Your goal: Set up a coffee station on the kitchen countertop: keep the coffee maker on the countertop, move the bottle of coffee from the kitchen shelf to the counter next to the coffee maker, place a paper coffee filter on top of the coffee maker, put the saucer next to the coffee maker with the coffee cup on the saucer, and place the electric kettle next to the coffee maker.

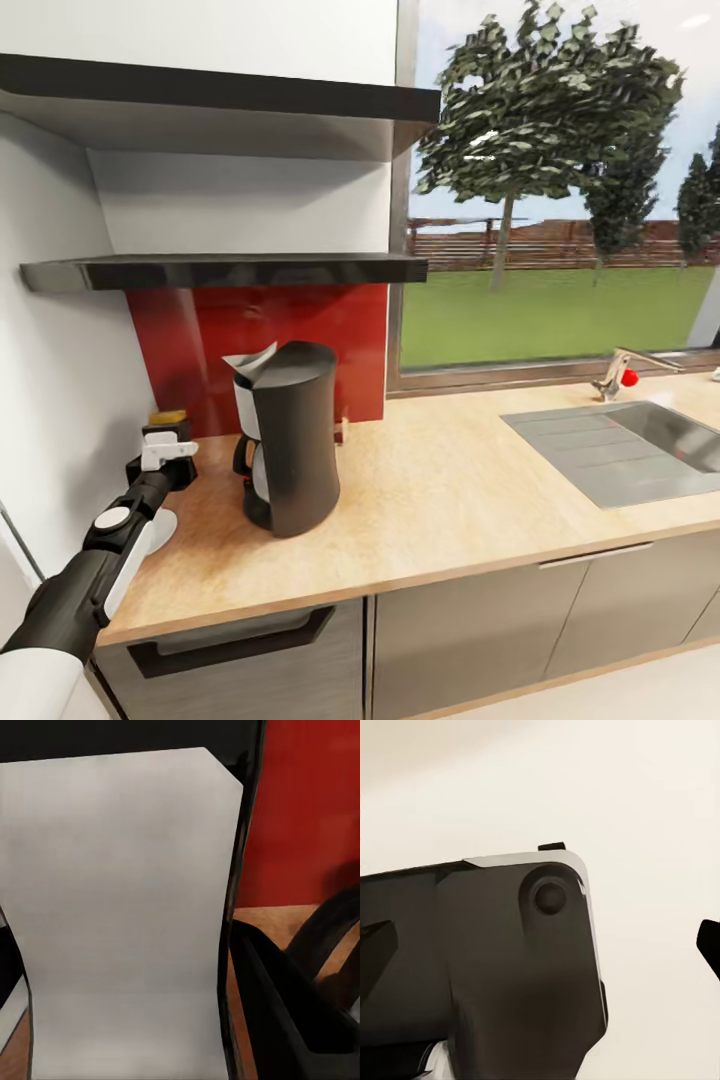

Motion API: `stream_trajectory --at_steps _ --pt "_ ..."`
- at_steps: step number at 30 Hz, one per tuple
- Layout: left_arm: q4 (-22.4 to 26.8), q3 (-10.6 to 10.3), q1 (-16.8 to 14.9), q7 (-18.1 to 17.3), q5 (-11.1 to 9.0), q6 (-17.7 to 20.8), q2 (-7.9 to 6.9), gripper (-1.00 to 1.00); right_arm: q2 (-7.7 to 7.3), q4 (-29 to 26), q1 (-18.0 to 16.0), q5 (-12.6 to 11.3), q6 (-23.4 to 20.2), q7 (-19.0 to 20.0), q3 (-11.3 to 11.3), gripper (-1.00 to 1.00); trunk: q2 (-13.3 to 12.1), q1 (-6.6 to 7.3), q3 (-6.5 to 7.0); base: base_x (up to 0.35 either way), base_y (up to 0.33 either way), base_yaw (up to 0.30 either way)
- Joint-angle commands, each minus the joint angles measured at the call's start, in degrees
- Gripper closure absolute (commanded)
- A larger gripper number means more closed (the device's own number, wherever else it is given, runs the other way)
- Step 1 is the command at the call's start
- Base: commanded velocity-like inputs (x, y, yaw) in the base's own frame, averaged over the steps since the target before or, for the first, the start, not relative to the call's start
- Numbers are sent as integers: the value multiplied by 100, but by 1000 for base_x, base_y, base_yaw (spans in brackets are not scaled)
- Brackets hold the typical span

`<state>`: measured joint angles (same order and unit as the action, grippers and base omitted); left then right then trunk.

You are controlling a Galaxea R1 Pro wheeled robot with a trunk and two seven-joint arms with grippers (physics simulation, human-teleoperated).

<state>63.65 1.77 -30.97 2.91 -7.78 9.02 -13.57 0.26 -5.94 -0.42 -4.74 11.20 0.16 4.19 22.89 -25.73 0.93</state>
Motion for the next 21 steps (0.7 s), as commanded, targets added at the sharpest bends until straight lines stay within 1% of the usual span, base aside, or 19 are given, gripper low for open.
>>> stream_trajectory --at_steps 1,2,6,12,14,15,16,17,21 --pt "2 25 33 12 -52 29 0 100 2 5 -2 -27 22 10 38 -100 4 -5 -2 313 51 0" --pt "-4 49 66 11 -51 29 1 100 1 5 -2 -27 22 10 38 -100 4 -5 -2 315 60 0" --pt "-22 43 198 2 -56 19 3 100 1 10 -2 -27 22 10 32 -100 4 -5 -2 256 54 0" --pt "-45 22 395 -6 -72 -26 4 100 0 38 -2 -19 22 10 16 -100 4 -5 -2 45 9 0" --pt "-113 15 461 -8 -67 -49 4 100 0 46 -2 -18 22 9 13 -100 4 -5 -2 6 1 0" --pt "-248 11 574 -13 -62 -59 4 100 -4 56 -2 -14 22 9 12 -100 4 -5 -2 3 1 0" --pt "-348 5 574 -13 -57 -97 7 100 -9 66 -2 -12 22 7 12 -100 4 -5 -2 1 0 0" --pt "-423 0 574 -13 -57 -170 9 100 -19 76 -2 -11 22 5 12 -100 4 -5 -2 0 0 0" --pt "-945 6 530 -18 -57 -847 12 100 -60 244 -2 -10 24 4 11 -100 4 -5 -2 0 0 0"
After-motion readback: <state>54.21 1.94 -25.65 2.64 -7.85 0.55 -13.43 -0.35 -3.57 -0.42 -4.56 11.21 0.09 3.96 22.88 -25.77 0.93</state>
